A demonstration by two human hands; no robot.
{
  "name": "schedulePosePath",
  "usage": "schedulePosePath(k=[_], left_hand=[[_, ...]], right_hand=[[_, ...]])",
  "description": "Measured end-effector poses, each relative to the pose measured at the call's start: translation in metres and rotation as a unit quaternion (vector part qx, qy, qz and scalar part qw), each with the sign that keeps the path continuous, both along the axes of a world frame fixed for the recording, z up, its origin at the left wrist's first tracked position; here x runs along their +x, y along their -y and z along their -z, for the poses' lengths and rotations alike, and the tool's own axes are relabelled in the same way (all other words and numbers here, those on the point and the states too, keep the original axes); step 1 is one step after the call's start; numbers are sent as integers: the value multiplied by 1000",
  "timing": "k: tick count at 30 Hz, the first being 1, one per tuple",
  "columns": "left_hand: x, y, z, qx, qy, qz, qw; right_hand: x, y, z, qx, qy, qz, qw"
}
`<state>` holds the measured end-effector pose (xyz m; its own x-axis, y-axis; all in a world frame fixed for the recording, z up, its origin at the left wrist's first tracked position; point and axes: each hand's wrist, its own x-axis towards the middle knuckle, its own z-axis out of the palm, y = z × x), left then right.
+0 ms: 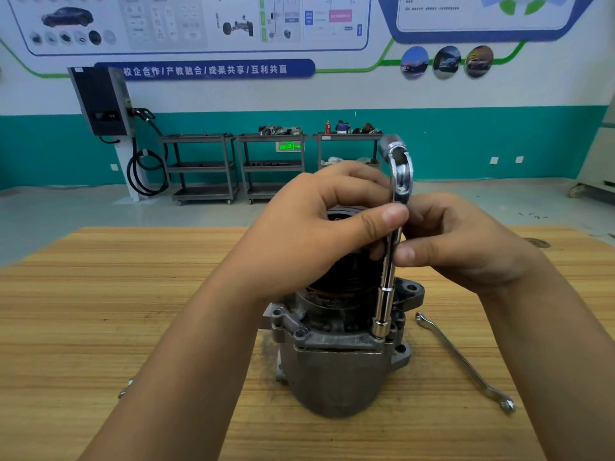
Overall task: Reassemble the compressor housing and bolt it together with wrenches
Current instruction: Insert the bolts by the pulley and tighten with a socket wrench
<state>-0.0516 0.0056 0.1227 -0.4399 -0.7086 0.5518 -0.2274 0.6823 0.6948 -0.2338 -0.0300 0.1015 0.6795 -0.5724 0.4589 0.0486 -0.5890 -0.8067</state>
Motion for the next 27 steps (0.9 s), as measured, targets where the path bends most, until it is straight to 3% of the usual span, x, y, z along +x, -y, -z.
schedulePosePath(k=[11,27], left_hand=[[-3,-1,0,-12,-26,-22,999],[1,1,-1,-39,45,-8,998]], right_hand=[[2,-2,-1,16,9,20,1000],[-2,1,1,15,22,-27,999]])
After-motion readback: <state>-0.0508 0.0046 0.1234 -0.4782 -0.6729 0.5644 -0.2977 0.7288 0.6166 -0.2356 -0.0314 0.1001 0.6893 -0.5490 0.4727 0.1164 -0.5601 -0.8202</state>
